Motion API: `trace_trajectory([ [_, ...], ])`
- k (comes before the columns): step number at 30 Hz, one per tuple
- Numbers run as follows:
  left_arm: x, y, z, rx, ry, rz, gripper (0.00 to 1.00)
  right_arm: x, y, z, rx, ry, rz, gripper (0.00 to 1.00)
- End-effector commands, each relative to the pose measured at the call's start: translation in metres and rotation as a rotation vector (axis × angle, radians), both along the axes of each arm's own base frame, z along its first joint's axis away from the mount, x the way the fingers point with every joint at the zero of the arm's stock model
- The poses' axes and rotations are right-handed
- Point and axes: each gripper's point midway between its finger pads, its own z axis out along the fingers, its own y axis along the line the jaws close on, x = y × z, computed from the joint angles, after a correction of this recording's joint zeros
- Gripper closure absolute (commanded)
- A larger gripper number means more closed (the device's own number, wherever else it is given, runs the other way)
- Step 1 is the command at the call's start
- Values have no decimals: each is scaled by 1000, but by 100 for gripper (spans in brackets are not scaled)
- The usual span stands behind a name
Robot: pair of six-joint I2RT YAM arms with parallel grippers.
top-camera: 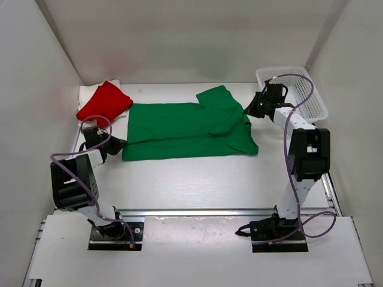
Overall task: Fold and stack the t-shirts
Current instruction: Fold the flattened tshirt in 1/3 of the way
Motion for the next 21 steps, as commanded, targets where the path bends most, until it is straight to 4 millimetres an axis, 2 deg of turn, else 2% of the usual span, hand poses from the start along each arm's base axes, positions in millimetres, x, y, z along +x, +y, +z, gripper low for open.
trace_trajectory([
  [1, 18, 5, 18, 38, -57, 3, 84, 21, -2, 11, -14, -38, 23, 100],
  [2, 18, 5, 20, 30, -64, 6, 76, 25, 0, 13, -7, -44, 31, 95],
  [3, 19, 5, 24, 23, -85, 0, 65, 28, -1, 17, -3, -54, 29, 87],
  [4, 18, 2, 30, 17, -101, -9, 61, 25, 4, 20, 1, -56, 43, 82],
  [5, 17, 5, 40, 19, -129, 0, 56, 22, 3, 23, 11, -67, 38, 72],
  [6, 15, 3, 48, 44, -148, -7, 53, 17, 1, 38, 14, -95, 35, 59],
  [7, 13, 1, 52, 63, -157, -16, 52, 7, 1, 30, 9, -75, 34, 55],
  [8, 8, -2, 60, 89, -170, -18, 52, 0, 1, 46, -4, -110, 22, 53],
  [9, 5, -5, 63, 105, -174, -29, 51, -16, 1, 31, -6, -76, 15, 53],
  [10, -2, -14, 64, 113, -181, -51, 51, -32, -1, 28, -7, -85, -2, 57],
  [11, -11, -24, 61, 108, -180, -71, 52, -38, -5, 46, -15, -150, -20, 66],
  [12, -16, -30, 60, 100, -187, -87, 51, -61, 0, 20, -7, -95, -15, 82],
  [13, -27, -39, 51, 87, -173, -118, 50, -76, -7, 13, -14, -98, -32, 92],
  [14, -35, -46, 42, 80, -154, -140, 50, -94, -9, 4, -10, -81, -33, 97],
  [15, -44, -50, 30, 69, -127, -148, 50, -99, -11, 8, -13, -95, -39, 98],
  [16, -47, -48, 27, 59, -123, -143, 49, -112, -16, -8, -30, -61, -52, 96],
  [17, -54, -47, 16, 43, -102, -143, 50, -121, -16, -15, -27, -45, -55, 94],
  [18, -60, -46, 9, 13, -84, -131, 50, -131, -15, -20, -35, -33, -38, 90],
  [19, -62, -46, 7, 8, -82, -130, 51, -132, -16, -19, -47, -44, -28, 84],
  [21, -69, -42, -3, 3, -54, -114, 51, -140, -22, -30, -88, -5, -33, 74],
])
